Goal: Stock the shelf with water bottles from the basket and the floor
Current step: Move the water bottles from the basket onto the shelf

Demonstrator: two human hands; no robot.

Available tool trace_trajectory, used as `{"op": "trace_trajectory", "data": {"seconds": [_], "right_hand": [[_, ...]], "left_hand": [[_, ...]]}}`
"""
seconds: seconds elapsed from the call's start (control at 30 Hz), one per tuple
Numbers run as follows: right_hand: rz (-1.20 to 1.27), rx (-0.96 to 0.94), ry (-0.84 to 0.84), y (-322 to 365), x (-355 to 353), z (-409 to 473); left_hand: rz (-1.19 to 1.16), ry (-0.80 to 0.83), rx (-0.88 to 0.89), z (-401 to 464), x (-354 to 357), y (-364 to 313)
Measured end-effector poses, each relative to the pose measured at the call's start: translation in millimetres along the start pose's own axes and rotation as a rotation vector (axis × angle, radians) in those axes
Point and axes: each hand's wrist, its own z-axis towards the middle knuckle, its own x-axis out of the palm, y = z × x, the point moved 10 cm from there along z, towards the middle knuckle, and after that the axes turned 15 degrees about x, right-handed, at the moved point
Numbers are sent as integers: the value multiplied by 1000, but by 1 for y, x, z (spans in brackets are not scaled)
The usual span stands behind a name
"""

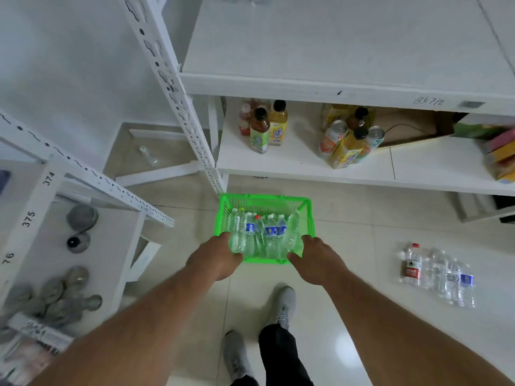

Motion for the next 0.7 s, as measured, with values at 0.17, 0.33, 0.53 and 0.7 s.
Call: {"op": "trace_trajectory", "data": {"seconds": [0.17, 0.33, 0.53, 0.7], "right_hand": [[43, 52, 77, -7, 22, 78], [56, 81, 116, -10, 52, 155], [82, 137, 126, -8, 101, 244], [107, 183, 116, -4, 152, 316]], "left_hand": [[-42, 16, -60, 46, 30, 9], [-77, 26, -79, 107, 69, 21], [-133, 16, -117, 187, 117, 61], [-153, -4, -161, 258, 160, 106]]}}
